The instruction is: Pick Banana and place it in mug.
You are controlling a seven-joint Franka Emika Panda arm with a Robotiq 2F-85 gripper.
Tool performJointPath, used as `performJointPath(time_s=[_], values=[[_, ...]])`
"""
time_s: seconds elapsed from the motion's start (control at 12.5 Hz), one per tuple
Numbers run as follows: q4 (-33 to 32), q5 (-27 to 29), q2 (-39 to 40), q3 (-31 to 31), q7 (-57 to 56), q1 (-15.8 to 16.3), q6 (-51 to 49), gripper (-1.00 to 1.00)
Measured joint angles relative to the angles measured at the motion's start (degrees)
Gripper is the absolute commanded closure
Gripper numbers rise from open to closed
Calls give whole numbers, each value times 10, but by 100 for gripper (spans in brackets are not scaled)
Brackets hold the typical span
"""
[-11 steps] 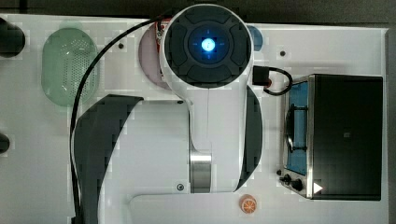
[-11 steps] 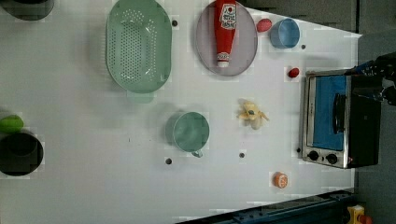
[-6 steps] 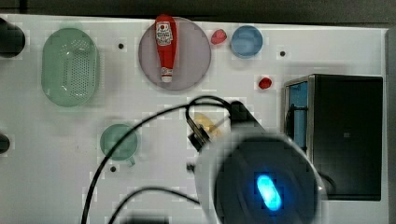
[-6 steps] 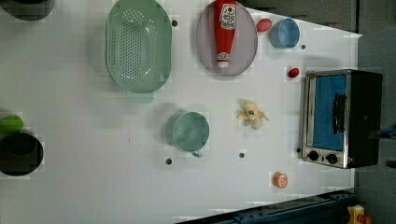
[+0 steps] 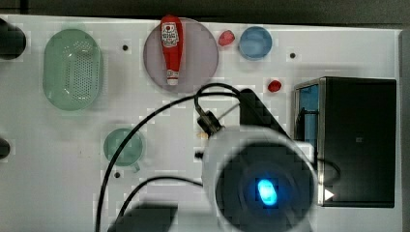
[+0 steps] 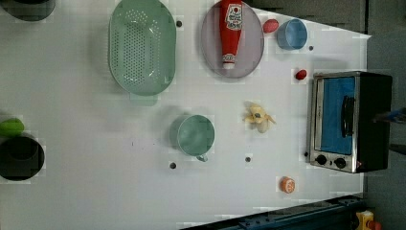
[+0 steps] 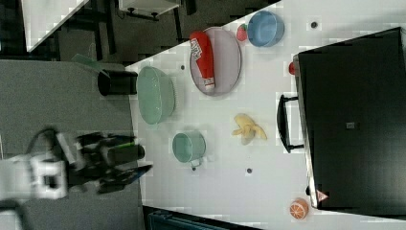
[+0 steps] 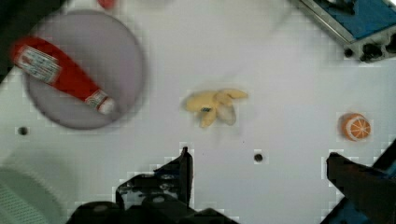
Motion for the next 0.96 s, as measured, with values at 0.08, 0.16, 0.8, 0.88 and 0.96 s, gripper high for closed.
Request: performJointPath(time_s=[0.08, 0.16, 0.8, 0.88, 0.96], values=[[-28, 1, 24, -3, -6, 5, 36, -100], [-58, 9, 50, -11, -18, 13, 79, -100], [-190, 6, 205, 12, -144, 17, 305, -100], [-190, 8, 216, 13, -152, 17, 331, -100], [-192, 8, 226, 13, -155, 16, 358, -100]])
